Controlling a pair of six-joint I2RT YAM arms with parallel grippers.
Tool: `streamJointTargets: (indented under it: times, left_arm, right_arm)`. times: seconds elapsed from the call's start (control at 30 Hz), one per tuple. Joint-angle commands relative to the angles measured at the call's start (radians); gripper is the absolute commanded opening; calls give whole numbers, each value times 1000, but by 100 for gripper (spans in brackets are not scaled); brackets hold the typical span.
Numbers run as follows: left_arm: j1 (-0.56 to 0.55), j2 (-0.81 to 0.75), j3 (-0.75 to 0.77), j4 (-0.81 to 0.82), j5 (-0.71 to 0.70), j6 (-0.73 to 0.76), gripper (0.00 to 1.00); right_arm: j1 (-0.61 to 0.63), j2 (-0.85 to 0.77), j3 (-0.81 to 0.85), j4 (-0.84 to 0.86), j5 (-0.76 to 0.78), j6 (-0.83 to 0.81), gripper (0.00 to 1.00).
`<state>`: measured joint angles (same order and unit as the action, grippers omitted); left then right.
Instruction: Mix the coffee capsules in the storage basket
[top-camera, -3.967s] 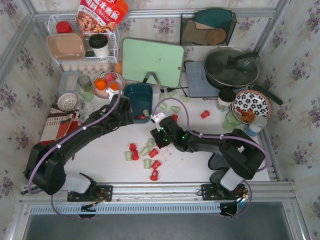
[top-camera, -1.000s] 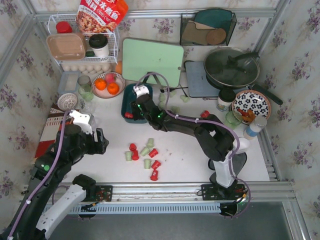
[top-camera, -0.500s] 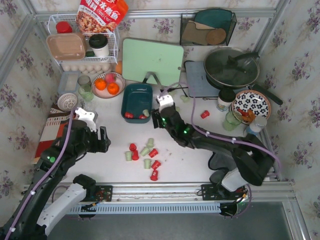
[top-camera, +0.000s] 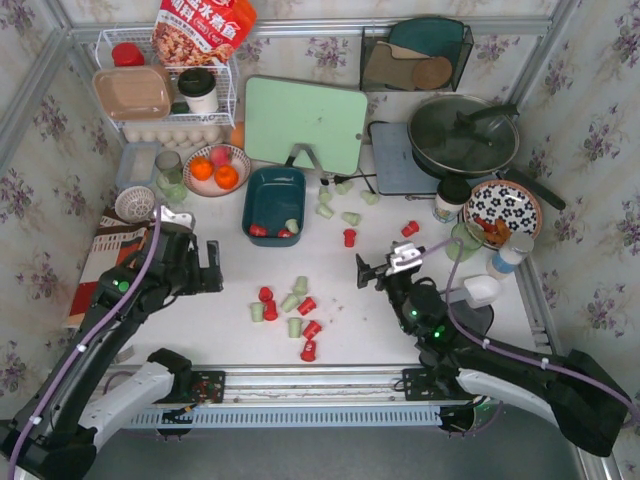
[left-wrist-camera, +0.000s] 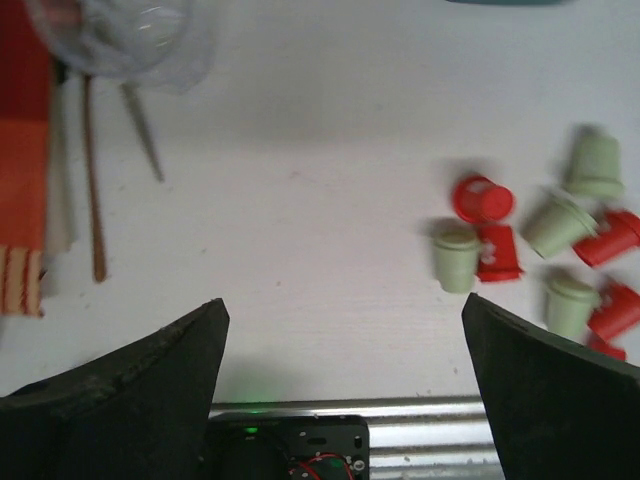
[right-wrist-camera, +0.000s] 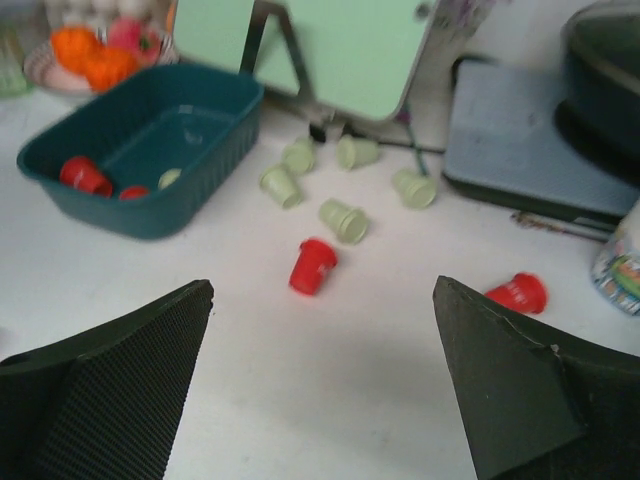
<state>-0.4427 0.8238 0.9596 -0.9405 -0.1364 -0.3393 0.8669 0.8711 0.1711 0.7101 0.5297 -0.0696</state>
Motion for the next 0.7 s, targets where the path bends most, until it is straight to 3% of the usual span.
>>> streamJointTargets:
  times: [0.0,0.27,0.33,0.53,0.67]
  left_arm:
    - [6,8,4,-106,-250,-211,99]
    - [3,28,-123,84,142,-223,100]
    - [-11,75,-132,101,182,-242,91]
    - [-183,220,-118,132,78,-283,82]
    - [-273,315,-123,171,40,-302,66]
  right_arm:
    - [1,-73,-56,269,100,-133,100]
    - [1,-77,-50,236,233,-140,100]
    - [0,-78,-49,236,247,-142,100]
    - [0,-71,-66,279,295,-167,100]
    - [0,-89,-66,273,306,-167,100]
